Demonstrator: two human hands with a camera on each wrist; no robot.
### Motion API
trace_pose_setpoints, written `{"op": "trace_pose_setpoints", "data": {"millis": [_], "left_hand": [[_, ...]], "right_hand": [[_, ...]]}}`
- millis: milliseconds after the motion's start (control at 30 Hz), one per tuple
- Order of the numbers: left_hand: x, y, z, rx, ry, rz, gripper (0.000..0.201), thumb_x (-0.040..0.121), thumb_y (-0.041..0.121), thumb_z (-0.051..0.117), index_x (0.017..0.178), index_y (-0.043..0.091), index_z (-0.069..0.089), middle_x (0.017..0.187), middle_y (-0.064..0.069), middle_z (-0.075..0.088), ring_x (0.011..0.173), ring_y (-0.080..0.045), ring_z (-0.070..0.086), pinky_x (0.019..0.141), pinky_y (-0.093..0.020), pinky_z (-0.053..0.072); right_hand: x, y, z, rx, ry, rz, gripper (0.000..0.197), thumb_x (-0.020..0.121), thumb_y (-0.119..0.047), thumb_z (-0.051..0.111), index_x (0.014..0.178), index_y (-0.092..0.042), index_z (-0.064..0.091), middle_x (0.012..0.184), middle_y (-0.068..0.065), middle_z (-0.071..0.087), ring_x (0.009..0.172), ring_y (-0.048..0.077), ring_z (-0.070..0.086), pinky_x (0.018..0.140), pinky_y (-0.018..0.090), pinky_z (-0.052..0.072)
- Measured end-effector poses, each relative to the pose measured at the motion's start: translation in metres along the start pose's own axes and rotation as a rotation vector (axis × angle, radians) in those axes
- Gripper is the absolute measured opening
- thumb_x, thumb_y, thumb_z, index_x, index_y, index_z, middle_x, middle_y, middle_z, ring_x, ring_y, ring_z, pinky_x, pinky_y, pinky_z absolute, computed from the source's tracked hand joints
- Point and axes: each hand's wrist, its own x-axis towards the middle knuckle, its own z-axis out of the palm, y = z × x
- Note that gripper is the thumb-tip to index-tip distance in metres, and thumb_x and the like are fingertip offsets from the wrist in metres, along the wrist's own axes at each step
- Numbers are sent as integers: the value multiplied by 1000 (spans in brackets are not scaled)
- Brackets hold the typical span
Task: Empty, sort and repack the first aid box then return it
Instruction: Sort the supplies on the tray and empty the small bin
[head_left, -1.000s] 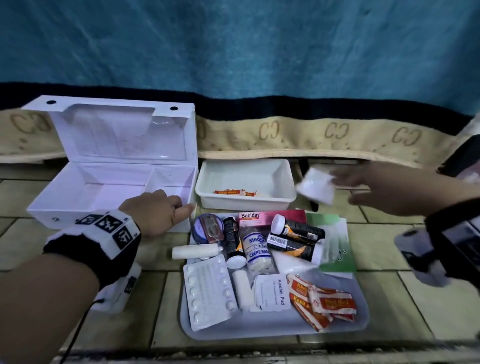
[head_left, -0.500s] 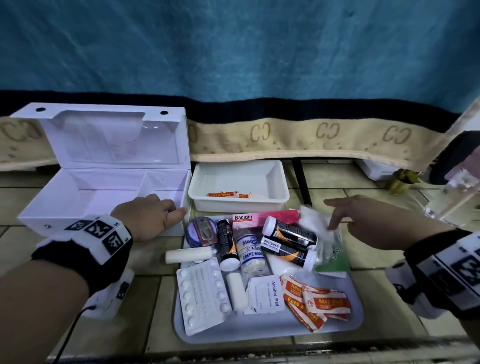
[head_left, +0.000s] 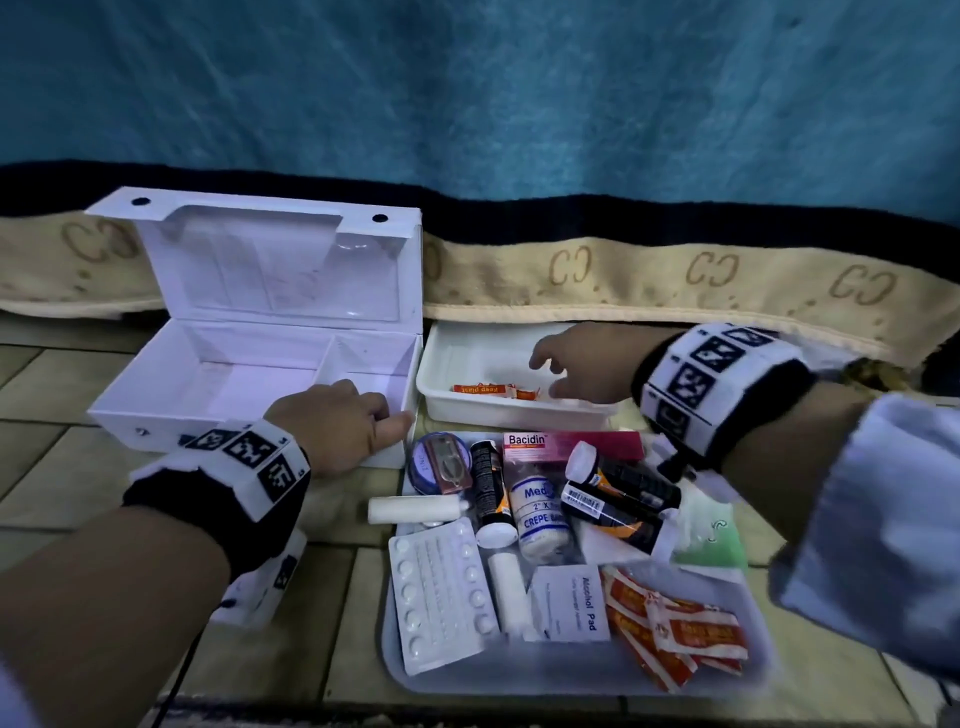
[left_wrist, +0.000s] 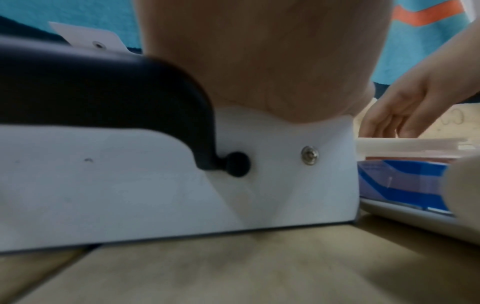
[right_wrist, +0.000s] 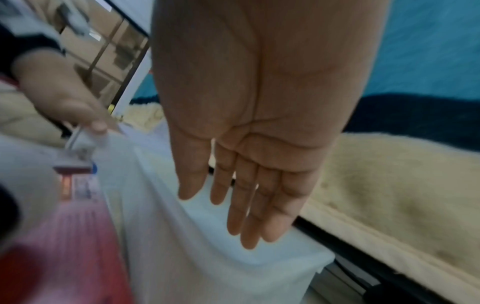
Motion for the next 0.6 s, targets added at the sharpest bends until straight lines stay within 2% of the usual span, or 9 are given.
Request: {"op": "trace_pose_setpoints", "data": {"millis": [67,133,233,300,400,533,567,600], "left_hand": [[0,-1,0,-29,3,-16,50,92,62,22,119,31,51,116,-7,50,108,-26,51,94,-41,43],[2,-1,1,-36,2,-29,51,91,64,22,119,33,51,117,-6,49,110,-25,50,94,-41,42],[3,-2,3,-35,-4,-33,52,90,66,21,117,33,52,116,-6,50,109,-25,51,94,-41,43],[4,-3,2,-39,-2,-31,53,89,66,21,115,33,52,114,-6,50,106,-25,52,94,-42,43],[4,-4,3,-34,0,-32,55,88,67,20,114,32,53,112,-6,50,105,-25,53,93,-42,44],[4,-4,3,-40,3,-30,56,88,68,19,113,32,54,113,-4,50,105,-24,53,90,-40,44],[3,-4,4,-42,2,-26,55,88,68,19,113,32,53,113,-4,50,104,-24,53,89,-40,44],[3,-4,3,-43,4,-21,55,88,68,19,112,32,54,112,-4,51,103,-24,53,89,-40,44]], "right_hand": [[17,-8,4,-115,-100,16,47,97,-24,48,140,-7,39,141,10,47,127,27,46,100,34,39],[27,-12,11,-140,-95,23,43,96,-16,48,135,1,45,137,18,49,125,31,48,100,37,41],[33,-12,21,-112,-26,49,33,92,-13,50,124,-3,53,125,17,57,114,32,56,90,37,46],[35,-14,21,-104,-28,47,31,91,-15,52,120,-7,56,121,15,59,111,32,57,87,37,46],[40,-15,14,-35,-47,75,29,92,-11,51,116,1,62,121,16,63,112,30,59,88,34,49],[32,-7,2,10,67,54,25,90,-6,55,112,3,65,118,19,64,112,32,59,91,38,50],[27,-4,-2,43,123,50,24,90,-6,55,109,2,67,115,17,66,108,31,61,86,37,53],[24,0,-5,78,176,52,20,89,-7,57,104,-2,69,108,11,69,99,27,64,76,31,53]]}}
